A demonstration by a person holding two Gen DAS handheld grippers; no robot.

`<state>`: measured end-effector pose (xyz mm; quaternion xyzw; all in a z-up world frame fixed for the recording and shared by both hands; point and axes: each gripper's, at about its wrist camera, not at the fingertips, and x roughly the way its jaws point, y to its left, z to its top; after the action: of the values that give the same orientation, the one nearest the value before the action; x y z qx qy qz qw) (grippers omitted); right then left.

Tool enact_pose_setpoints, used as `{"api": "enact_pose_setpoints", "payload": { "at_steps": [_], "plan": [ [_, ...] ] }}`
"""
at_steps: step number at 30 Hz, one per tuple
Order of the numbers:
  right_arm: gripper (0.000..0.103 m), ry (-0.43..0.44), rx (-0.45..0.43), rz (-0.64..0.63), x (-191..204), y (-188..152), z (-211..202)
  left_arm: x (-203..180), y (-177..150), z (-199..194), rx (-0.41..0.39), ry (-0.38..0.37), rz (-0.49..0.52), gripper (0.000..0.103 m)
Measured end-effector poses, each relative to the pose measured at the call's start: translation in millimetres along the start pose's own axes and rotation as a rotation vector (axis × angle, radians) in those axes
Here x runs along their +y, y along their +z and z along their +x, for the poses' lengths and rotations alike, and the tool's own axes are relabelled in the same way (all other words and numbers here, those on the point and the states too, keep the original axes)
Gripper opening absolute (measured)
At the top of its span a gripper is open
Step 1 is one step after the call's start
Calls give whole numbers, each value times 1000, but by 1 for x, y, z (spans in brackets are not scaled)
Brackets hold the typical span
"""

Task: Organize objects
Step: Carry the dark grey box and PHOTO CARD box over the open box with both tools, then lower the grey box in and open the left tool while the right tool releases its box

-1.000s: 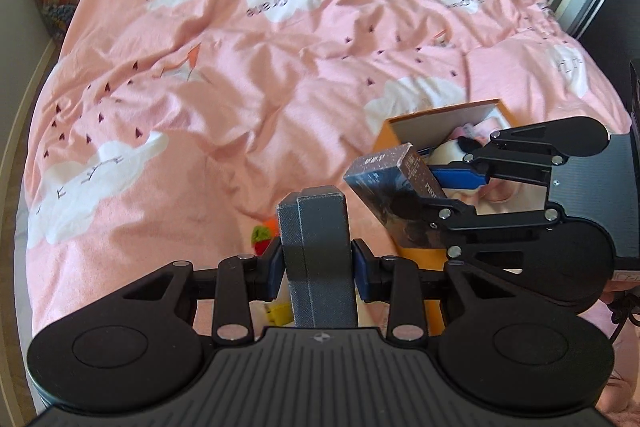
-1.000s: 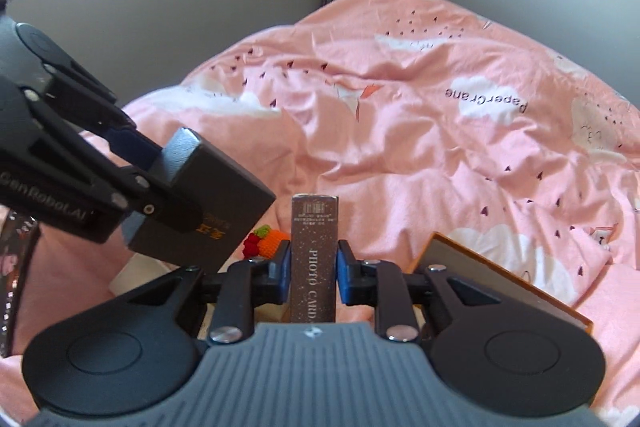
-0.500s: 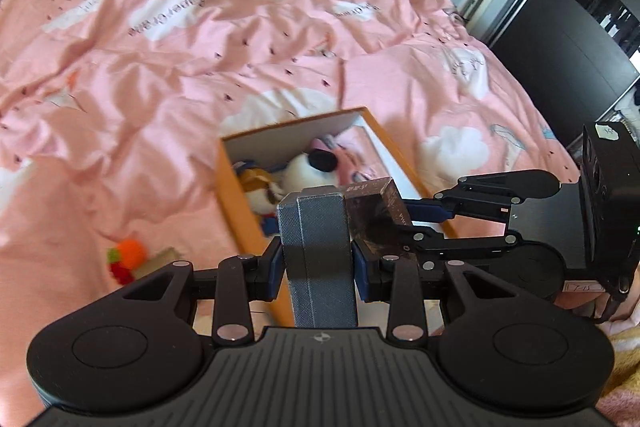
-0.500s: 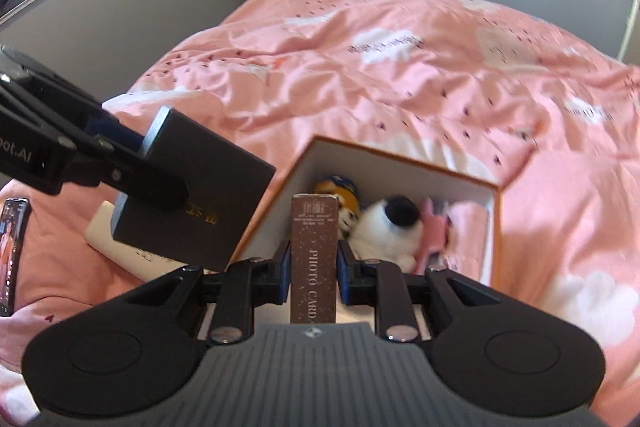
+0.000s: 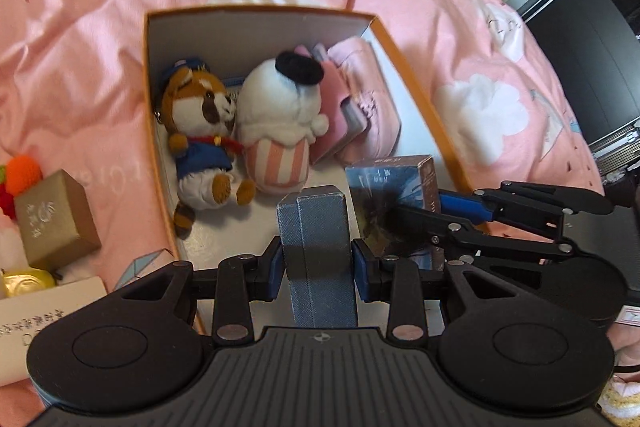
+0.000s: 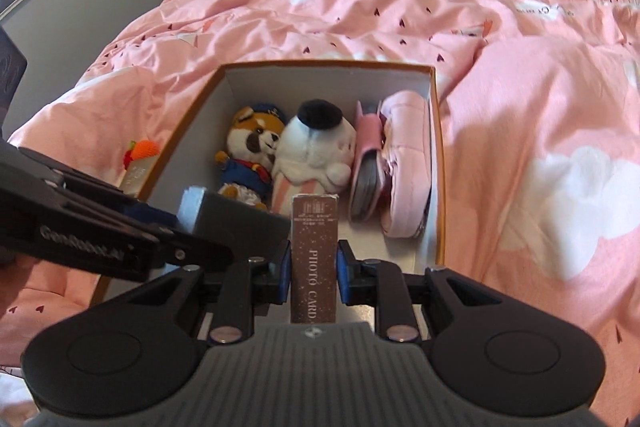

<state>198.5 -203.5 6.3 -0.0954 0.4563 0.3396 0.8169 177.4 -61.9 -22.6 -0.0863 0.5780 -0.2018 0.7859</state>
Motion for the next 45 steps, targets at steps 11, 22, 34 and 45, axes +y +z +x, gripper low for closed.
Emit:
{"api": "enact_pose_setpoints", "payload": {
  "at_steps": [11, 22, 34, 45],
  "plan": [
    [24, -15, 26, 12, -13, -8, 14, -16, -6, 31, 56, 128, 21, 39],
    [24, -25, 31, -15, -9, -7, 15, -29, -25, 37, 0, 259, 84, 40],
    [24, -49, 40, -32, -4, -8, 17, -47, -33, 30, -58, 357, 267, 48],
    [24, -24, 72, -14, 3, -13, 23, -38, -32, 6, -148, 424, 300, 68]
  ]
}}
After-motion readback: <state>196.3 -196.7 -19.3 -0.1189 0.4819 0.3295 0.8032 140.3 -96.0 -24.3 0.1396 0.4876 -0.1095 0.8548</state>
